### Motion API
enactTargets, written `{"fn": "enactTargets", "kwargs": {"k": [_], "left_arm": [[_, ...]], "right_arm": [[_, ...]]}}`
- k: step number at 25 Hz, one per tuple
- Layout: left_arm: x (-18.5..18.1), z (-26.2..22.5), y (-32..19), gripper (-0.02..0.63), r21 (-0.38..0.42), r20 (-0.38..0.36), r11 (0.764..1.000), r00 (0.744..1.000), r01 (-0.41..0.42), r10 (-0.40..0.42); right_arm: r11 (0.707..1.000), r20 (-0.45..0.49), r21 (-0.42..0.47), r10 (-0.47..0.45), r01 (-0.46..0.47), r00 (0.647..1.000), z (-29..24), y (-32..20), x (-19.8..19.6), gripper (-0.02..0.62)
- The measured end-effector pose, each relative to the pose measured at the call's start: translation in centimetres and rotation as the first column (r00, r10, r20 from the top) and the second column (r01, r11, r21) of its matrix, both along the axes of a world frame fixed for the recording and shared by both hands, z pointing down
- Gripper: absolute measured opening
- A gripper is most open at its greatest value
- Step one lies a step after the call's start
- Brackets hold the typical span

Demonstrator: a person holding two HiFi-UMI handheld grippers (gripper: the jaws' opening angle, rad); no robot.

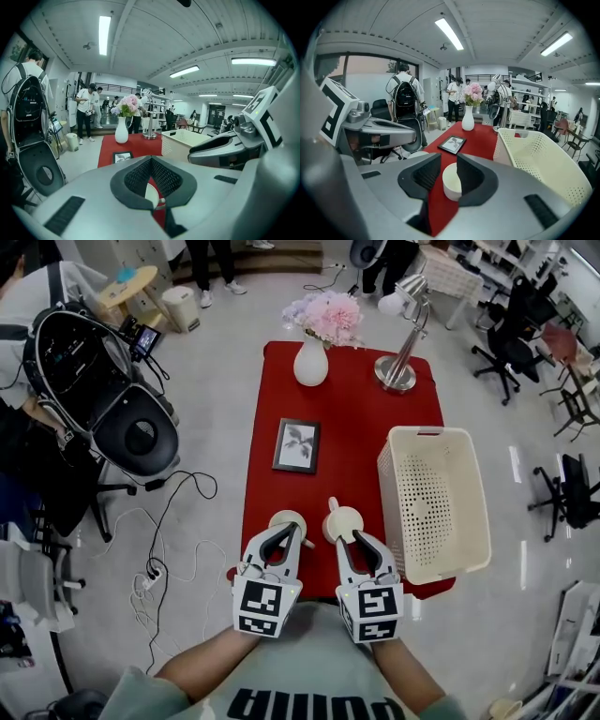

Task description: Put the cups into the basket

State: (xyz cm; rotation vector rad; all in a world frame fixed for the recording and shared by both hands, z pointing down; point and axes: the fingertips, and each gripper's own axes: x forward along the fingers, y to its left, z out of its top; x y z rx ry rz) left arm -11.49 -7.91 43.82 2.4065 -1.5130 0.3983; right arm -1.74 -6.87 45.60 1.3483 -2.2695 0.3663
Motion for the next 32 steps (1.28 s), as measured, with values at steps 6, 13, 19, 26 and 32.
{"fn": "enactTargets", "kwargs": {"k": [6,13,19,26,32], "left_arm": [[0.1,0.1,-1.7,0.006,-0.019,0.012,0.999,0.999,0.039,-0.039],[-0.5,0.7,-1.8,0.006,-0.047,0.019,0.996,0.997,0.077,-0.076],[-2.2,2.0,-0.8,0.006,-0.063,0.027,0.994,0.996,0.089,-0.088],[-3.5,2.4,-0.7,0.006,-0.076,0.029,0.993,0.995,0.094,-0.092],[-0.2,2.2,-4.1,0.006,-0.094,0.033,0.991,0.995,0.094,-0.091]], "right_arm": [[0.997,-0.016,-0.056,-0.045,0.044,0.999,1.6,-2.1,0.2,0.226],[0.99,-0.055,-0.128,-0.073,0.065,0.996,4.2,-2.8,0.1,0.345],[0.983,-0.083,-0.173,-0.082,0.067,0.993,6.7,-2.3,-1.5,0.367],[0.969,-0.089,-0.236,-0.097,0.074,0.991,8.2,-1.8,-3.1,0.377],[0.957,-0.115,-0.279,-0.119,0.083,0.986,9.3,-4.5,0.1,0.383]]}}
